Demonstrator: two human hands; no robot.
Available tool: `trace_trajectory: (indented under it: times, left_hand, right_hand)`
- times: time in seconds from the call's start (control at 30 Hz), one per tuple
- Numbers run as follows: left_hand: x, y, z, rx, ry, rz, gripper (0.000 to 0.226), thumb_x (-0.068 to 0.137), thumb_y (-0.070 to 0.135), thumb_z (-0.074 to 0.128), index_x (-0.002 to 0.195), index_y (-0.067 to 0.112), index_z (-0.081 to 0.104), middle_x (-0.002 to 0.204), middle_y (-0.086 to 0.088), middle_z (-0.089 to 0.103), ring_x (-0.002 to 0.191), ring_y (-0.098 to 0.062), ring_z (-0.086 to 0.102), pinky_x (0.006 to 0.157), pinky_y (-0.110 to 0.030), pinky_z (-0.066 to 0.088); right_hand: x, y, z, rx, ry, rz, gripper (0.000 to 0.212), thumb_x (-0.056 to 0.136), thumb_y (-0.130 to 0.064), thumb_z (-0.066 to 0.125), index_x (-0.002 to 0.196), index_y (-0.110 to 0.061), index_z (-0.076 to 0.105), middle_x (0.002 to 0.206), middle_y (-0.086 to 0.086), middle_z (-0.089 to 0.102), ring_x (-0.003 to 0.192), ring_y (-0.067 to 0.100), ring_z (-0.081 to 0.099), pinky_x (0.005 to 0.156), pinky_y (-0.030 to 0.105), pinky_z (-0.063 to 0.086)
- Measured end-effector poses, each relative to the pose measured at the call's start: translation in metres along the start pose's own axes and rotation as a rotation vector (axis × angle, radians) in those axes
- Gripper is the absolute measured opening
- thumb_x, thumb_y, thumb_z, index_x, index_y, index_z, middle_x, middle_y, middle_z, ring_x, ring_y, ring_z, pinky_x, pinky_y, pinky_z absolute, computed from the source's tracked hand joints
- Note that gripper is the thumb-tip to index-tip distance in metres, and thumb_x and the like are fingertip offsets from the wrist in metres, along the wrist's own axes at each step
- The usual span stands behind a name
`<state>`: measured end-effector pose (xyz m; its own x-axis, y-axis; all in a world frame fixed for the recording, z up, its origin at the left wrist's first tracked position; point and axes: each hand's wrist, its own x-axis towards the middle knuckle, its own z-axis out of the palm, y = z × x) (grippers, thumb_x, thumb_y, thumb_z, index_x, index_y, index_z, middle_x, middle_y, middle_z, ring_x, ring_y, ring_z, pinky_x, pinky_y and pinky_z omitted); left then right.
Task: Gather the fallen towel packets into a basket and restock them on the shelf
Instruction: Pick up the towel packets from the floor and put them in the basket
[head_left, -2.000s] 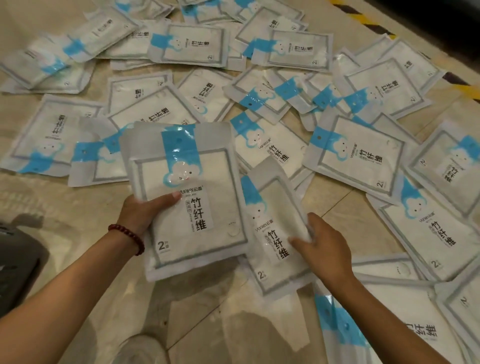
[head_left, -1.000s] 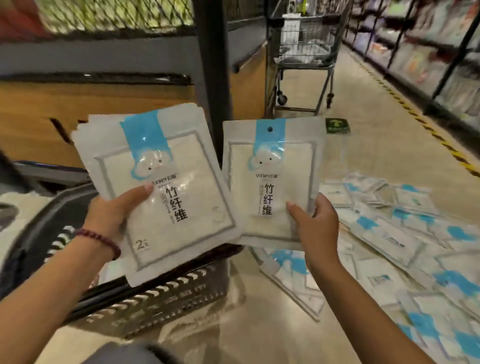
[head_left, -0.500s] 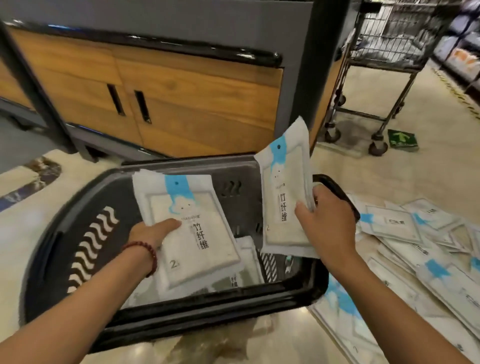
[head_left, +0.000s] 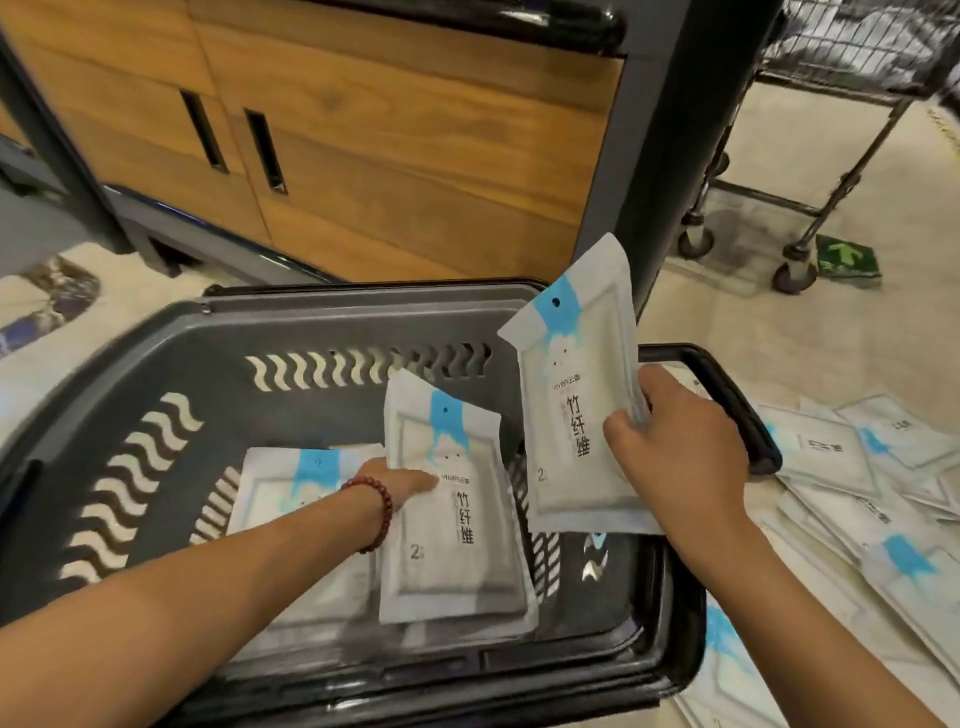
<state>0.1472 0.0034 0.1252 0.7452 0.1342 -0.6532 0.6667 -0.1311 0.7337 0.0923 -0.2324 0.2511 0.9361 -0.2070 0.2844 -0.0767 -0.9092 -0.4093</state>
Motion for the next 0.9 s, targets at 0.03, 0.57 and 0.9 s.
trace_trajectory:
  times: [0.03, 0.57, 0.9]
  left_hand:
    - [0.004, -0.004, 0.005, -0.022, -0.019, -0.034, 0.028, 0.078, 0.007, 0.073, 0.103, 0.004, 0.062, 0.098, -0.017, 0.068, 0.081, -0.029, 0.065, 0.07, -0.036, 0.054]
    - [0.044, -0.049, 0.015, 0.674, 0.077, -0.119, 0.05, 0.082, 0.012, 0.059, 0.127, 0.002, 0.041, 0.104, -0.01, 0.053, 0.092, -0.024, 0.055, 0.074, -0.03, 0.048]
    - [0.058, -0.073, 0.013, 1.209, -0.039, 0.184, 0.03, 0.083, 0.016, 0.066, 0.111, 0.01, 0.059, 0.111, -0.006, 0.063, 0.101, -0.02, 0.061, 0.081, -0.023, 0.048]
  right_hand:
    - [0.0, 0.0, 0.002, 0.01, -0.009, -0.002, 0.013, 0.082, -0.02, 0.054, 0.08, -0.013, 0.043, 0.064, 0.005, 0.05, 0.064, 0.03, 0.051, 0.049, 0.032, 0.034]
    - [0.0, -0.008, 0.023, -0.239, -0.1, -0.017, 0.022, 0.081, -0.018, 0.054, 0.076, -0.021, 0.033, 0.072, -0.006, 0.038, 0.074, 0.017, 0.036, 0.045, 0.025, 0.014]
    - [0.001, -0.008, 0.024, -0.307, -0.082, -0.003, 0.024, 0.08, -0.014, 0.057, 0.073, -0.018, 0.034, 0.066, -0.007, 0.033, 0.069, 0.019, 0.035, 0.045, 0.025, 0.01]
